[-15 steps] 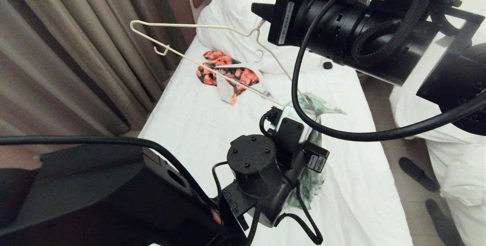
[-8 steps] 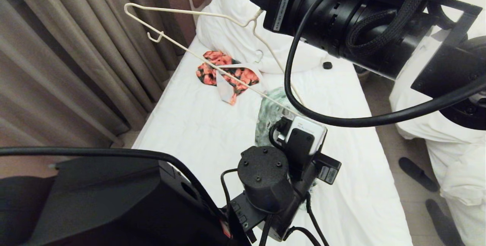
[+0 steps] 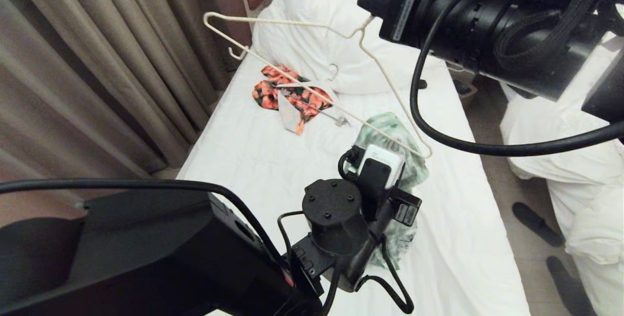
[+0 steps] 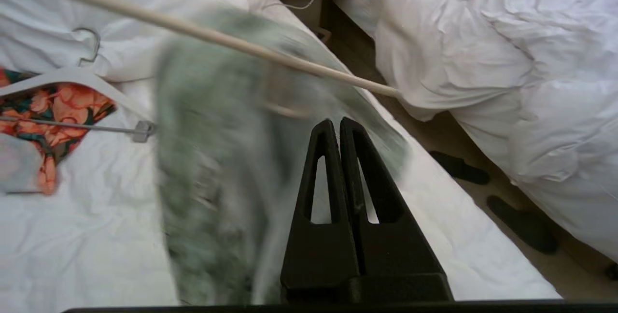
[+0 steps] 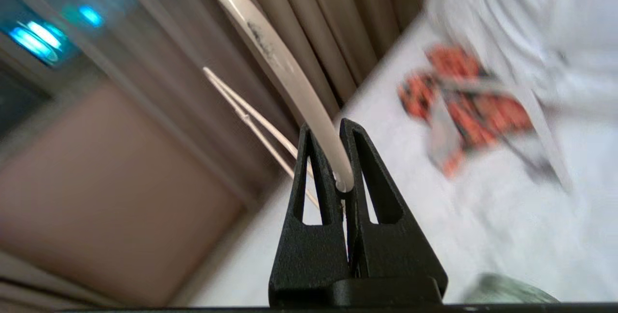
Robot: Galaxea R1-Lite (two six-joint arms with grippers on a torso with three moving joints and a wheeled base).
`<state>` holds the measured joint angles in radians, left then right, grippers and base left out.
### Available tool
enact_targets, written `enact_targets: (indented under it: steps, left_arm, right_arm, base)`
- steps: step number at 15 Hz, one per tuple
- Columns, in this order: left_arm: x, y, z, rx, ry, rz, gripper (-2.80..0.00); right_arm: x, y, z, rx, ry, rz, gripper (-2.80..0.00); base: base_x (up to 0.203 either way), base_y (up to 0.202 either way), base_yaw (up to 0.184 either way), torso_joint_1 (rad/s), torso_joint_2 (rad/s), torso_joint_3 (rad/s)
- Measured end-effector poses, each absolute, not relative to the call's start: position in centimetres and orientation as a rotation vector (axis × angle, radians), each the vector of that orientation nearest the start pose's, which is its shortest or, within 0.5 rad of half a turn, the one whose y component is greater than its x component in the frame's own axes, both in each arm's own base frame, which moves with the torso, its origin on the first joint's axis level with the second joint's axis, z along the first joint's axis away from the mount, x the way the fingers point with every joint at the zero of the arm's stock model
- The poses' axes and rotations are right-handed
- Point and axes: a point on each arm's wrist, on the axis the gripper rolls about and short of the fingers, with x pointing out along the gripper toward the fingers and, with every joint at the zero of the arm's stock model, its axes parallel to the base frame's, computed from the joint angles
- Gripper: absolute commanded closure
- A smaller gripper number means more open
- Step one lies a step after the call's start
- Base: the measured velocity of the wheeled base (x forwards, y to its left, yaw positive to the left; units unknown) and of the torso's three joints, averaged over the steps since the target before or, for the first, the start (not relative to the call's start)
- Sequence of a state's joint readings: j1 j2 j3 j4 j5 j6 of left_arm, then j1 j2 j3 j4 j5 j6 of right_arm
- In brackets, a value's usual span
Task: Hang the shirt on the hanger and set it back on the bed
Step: Take the clothes hanger out of the clothes
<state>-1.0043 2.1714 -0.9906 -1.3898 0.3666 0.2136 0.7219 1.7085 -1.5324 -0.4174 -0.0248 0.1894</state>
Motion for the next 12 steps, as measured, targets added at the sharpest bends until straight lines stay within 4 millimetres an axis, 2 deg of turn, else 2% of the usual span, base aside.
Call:
enact_targets:
  steps: [2, 6, 9, 12]
  left_arm:
    - [22.9, -33.8, 13.2, 0.073, -0.231, -0.603, 0.0]
    - [23.2, -34.1, 12.2, 0.085, -0.218, -0.604, 0.0]
    - [22.2, -34.5, 12.4, 0.069, -0.237, -0.622, 0.0]
    - [21.8, -34.7, 12.4, 0.08, -0.251, -0.628, 0.0]
  right_arm:
    - [24.1, 20.5, 36.1, 0.25, -0.1, 0.694, 0.0]
    - [23.2, 19.2, 37.0, 0.318, -0.098, 0.69, 0.0]
    - [22.8, 18.9, 37.5, 0.343, -0.109, 0.697, 0.0]
    - [21.9, 19.9, 37.6, 0.411, -0.081, 0.746, 0.0]
  base:
    - [0.0, 0.0, 0.0, 0.0, 0.0, 0.0]
    - [0.0, 0.0, 0.0, 0.0, 0.0, 0.0]
    - [0.0, 0.0, 0.0, 0.0, 0.0, 0.0]
    - [0.0, 0.0, 0.0, 0.0, 0.0, 0.0]
